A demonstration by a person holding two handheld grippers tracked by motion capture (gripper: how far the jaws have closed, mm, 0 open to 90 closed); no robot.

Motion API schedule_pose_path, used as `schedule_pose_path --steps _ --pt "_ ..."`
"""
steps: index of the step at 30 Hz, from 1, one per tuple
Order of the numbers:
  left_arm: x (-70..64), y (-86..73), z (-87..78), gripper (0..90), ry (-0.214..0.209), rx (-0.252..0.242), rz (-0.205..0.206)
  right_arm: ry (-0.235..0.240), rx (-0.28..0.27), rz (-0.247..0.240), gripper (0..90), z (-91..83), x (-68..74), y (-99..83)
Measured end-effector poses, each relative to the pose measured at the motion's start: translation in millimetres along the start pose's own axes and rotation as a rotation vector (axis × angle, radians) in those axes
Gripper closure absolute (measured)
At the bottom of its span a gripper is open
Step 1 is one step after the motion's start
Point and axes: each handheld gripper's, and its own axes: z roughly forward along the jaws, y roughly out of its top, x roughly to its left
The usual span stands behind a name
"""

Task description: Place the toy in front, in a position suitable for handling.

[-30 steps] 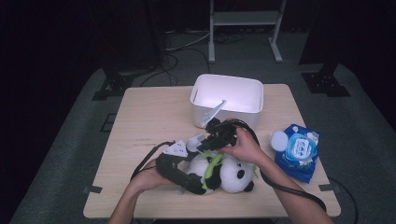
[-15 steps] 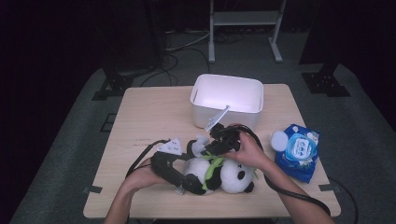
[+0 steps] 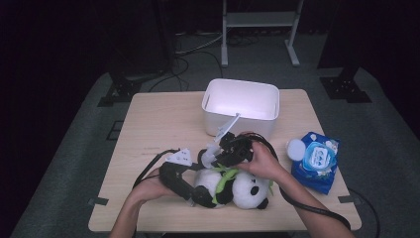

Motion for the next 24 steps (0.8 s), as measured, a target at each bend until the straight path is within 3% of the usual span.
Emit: schedule_pose_path --steps 4,7,11,14,18,24 --pt "-0.4 1.6 5.7 10.3 0.019 0.0 -0.008 -0.037 0.025 -0.02 79.2 3.9 1.6 6.2" --pt "-0.3 2.2 10.3 10.3 0.038 -0.009 -0.018 -0.036 0.036 0.003 79.3 7.6 -4.0 7.8" --pt "-1.6 5.6 19.5 9.9 0.093 0.006 -0.028 -0.055 0.048 0.02 79.2 12.8 -10.8 10.4" --pt "-0.3 5.7 19.4 9.8 0.094 -0.002 -0.039 -0.059 0.055 0.028 79.3 14.7 -14.7 11.3" --pt "-0.8 5.4 18.9 10.2 0.094 -0.005 -0.025 -0.066 0.051 0.01 79.7 13.0 -7.5 9.6" --pt "-2.6 6.9 19.8 10.3 0.104 0.002 -0.016 -0.033 0.043 -0.022 80.1 11.1 8.8 6.0"
